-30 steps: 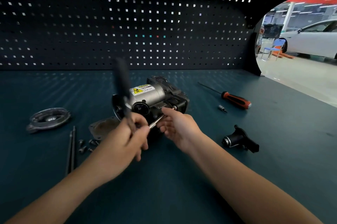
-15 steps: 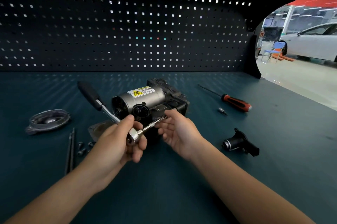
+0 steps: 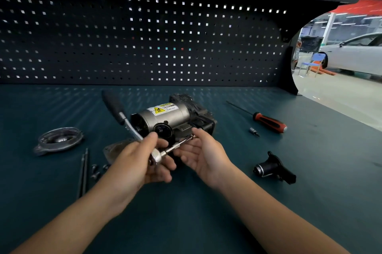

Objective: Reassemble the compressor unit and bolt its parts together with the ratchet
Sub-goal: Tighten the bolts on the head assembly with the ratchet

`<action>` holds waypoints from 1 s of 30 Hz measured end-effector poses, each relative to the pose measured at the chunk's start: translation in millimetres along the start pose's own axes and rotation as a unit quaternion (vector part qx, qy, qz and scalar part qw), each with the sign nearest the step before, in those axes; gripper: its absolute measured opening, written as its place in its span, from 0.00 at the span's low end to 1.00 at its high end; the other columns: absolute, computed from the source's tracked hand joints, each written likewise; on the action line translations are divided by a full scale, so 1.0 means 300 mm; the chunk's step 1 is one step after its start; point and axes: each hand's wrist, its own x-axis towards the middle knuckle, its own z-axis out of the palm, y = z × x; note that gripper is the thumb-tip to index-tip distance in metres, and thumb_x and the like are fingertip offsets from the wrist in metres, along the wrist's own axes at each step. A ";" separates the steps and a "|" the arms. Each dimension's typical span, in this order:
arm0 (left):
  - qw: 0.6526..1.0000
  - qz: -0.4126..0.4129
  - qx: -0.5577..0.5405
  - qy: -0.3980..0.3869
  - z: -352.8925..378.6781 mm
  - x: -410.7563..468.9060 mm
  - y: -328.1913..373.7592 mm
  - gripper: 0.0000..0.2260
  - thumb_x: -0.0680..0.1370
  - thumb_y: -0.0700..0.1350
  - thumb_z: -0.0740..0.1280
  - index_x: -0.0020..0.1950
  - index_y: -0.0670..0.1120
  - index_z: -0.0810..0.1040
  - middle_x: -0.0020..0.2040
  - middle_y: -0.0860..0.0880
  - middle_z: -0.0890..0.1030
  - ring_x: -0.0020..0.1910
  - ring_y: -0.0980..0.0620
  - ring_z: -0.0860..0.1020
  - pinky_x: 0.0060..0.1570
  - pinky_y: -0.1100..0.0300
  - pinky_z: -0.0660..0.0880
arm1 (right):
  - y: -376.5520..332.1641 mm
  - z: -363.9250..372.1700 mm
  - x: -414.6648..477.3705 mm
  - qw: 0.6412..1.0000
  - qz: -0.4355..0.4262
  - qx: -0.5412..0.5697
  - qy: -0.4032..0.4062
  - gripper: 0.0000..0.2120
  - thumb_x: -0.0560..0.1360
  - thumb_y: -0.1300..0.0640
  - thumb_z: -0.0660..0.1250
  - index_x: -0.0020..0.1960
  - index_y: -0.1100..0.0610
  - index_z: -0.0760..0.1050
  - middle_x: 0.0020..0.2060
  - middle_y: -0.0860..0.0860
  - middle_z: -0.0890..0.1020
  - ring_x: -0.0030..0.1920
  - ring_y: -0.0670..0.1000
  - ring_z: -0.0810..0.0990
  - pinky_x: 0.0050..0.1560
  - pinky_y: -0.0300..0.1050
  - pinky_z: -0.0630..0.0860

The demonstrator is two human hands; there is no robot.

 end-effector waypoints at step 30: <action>0.921 0.228 0.315 -0.016 -0.067 0.018 -0.012 0.09 0.81 0.46 0.54 0.42 0.46 0.66 0.26 0.48 0.76 0.22 0.55 0.71 0.26 0.66 0.67 | 0.005 0.027 -0.004 0.999 -0.031 -0.007 -0.038 0.11 0.80 0.60 0.59 0.43 0.64 0.76 0.29 0.53 0.83 0.29 0.46 0.82 0.28 0.33 0.75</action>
